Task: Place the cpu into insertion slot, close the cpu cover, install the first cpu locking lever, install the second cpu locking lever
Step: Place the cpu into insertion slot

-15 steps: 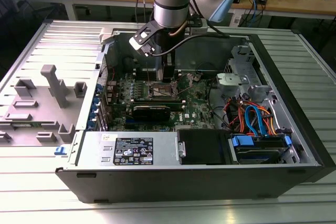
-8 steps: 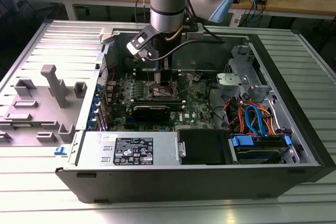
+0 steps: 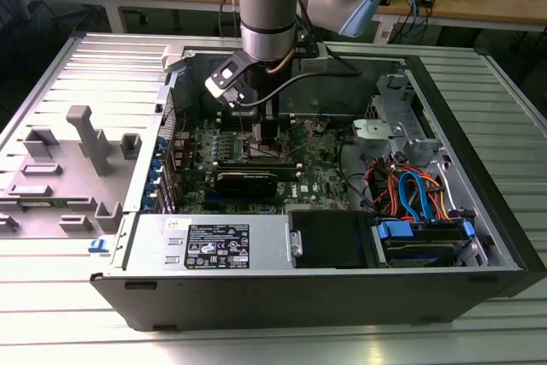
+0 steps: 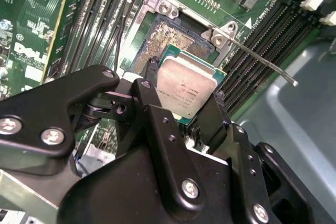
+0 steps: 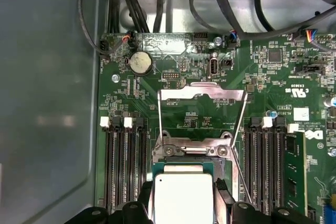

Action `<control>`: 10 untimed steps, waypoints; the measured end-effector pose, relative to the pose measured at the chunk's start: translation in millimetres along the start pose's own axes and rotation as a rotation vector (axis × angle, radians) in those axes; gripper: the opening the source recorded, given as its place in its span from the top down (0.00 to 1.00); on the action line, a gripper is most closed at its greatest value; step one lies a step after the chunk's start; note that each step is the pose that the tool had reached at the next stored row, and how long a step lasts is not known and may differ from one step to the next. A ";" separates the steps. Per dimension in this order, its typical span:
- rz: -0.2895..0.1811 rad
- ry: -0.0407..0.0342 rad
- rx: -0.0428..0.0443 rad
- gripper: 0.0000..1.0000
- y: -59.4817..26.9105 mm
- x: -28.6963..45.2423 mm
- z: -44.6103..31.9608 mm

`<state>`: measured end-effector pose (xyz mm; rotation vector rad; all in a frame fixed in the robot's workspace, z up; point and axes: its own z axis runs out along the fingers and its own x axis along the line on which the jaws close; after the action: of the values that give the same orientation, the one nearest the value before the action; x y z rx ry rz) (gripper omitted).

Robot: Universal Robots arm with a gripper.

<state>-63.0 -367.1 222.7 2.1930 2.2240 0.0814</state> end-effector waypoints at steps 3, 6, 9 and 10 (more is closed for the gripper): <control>0.000 0.0000 -0.0014 0.45 -1.3 -0.5 5.0; 0.000 0.0000 -0.0015 0.45 -1.9 -1.5 7.5; 0.000 0.0001 -0.0016 0.45 -2.4 -3.0 9.1; 0.000 0.0001 -0.0016 0.45 -2.8 -3.8 9.5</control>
<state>-65.3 -370.7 213.0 2.1924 2.2230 0.0833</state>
